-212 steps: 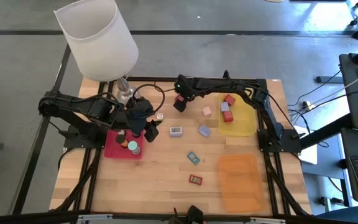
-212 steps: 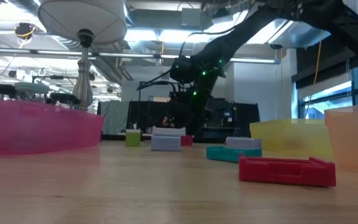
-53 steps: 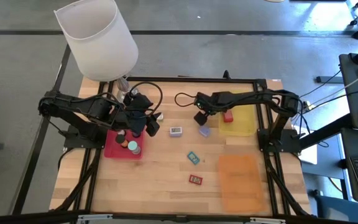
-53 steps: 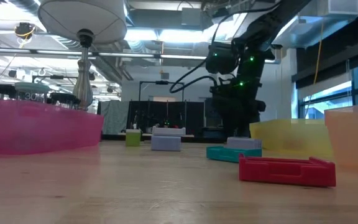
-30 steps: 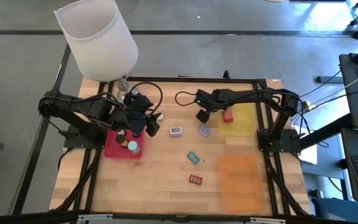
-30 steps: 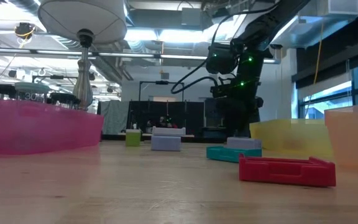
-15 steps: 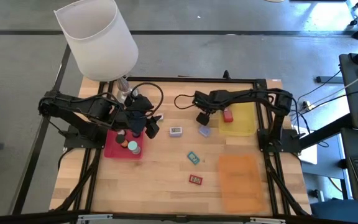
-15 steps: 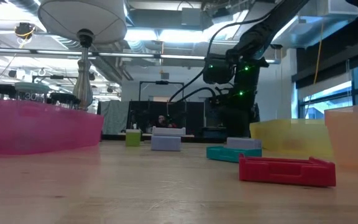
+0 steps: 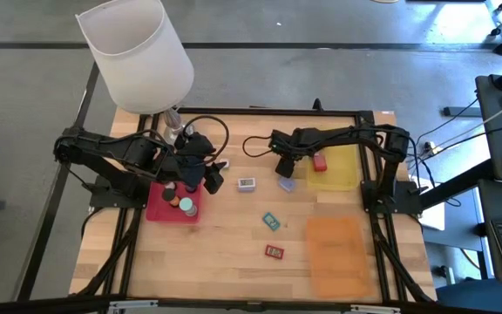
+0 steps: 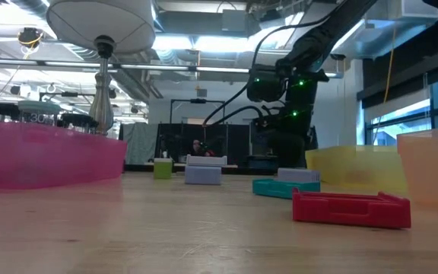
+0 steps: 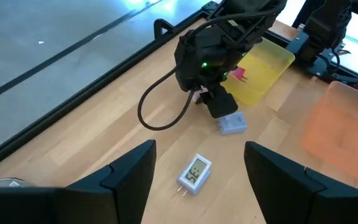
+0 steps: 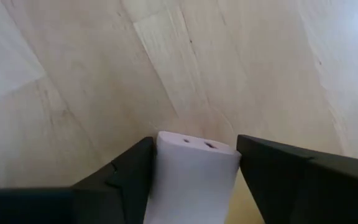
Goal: Pick & Place Office items
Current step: Put the white charger adapter into the yellow bin
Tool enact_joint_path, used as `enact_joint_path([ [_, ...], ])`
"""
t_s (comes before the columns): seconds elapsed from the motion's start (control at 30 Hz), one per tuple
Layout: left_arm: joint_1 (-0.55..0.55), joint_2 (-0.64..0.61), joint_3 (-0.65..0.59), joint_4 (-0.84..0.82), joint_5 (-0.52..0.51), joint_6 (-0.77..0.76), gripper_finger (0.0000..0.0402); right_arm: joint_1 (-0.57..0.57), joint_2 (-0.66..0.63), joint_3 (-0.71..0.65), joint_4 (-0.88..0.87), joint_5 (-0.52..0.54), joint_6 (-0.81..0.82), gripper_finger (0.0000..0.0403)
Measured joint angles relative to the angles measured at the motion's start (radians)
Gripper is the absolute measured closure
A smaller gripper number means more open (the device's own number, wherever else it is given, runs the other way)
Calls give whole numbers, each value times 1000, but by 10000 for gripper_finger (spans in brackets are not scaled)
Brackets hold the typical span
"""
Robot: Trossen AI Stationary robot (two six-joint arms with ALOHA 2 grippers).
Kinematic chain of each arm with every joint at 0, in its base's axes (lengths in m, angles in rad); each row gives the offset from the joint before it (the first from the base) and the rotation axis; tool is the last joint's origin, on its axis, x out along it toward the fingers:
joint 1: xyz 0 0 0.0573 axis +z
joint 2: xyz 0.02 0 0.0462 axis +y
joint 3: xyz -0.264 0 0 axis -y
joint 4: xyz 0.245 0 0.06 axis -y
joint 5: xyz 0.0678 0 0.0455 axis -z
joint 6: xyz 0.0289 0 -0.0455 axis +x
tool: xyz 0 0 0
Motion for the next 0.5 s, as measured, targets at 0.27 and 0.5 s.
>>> enact_joint_path([
  [0.27,0,0,0,0,0,0,160,0,11,76,-95,-24,15,190],
  [0.5,0,0,0,0,12,0,160,0,6,243,-154,-25,23,196],
])
